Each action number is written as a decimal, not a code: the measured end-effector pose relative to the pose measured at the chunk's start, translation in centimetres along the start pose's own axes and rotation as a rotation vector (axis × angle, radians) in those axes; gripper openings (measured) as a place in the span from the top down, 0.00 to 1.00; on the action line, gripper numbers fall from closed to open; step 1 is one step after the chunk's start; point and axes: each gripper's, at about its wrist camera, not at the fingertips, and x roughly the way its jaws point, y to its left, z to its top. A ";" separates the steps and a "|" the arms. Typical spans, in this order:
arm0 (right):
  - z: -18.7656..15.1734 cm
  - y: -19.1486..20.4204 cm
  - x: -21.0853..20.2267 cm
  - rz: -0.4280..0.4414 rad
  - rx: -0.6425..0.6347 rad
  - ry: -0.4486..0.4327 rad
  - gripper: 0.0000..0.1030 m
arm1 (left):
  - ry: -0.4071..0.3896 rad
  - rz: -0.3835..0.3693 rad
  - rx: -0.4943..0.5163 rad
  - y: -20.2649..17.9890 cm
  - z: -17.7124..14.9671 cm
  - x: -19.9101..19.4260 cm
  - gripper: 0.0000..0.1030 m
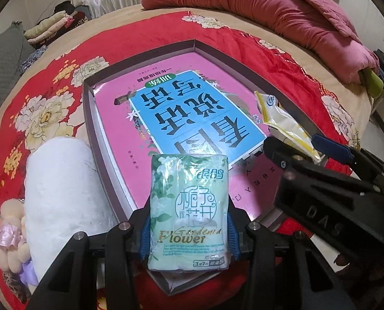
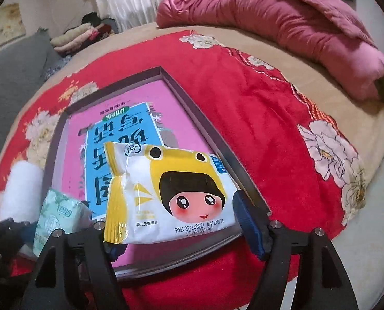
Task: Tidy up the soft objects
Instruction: 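Open the right tool onto the tray while the left releases the tissue pack beside it, then withdraw both open tools from the tray back toward the soft-item pile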
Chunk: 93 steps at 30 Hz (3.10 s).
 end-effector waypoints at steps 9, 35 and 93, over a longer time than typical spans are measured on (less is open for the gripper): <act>0.6 -1.1 -1.8 0.240 0.156 -0.062 0.27 | 0.042 0.013 0.013 -0.6 0.2 0.9 0.55; 0.4 -4.7 -3.6 0.174 0.306 -0.233 0.27 | -0.044 -0.145 -0.087 0.8 -0.5 -2.0 0.41; -3.7 13.9 -14.5 0.216 -0.236 -0.375 0.26 | -0.256 -0.012 -0.387 16.9 -13.0 -14.7 0.35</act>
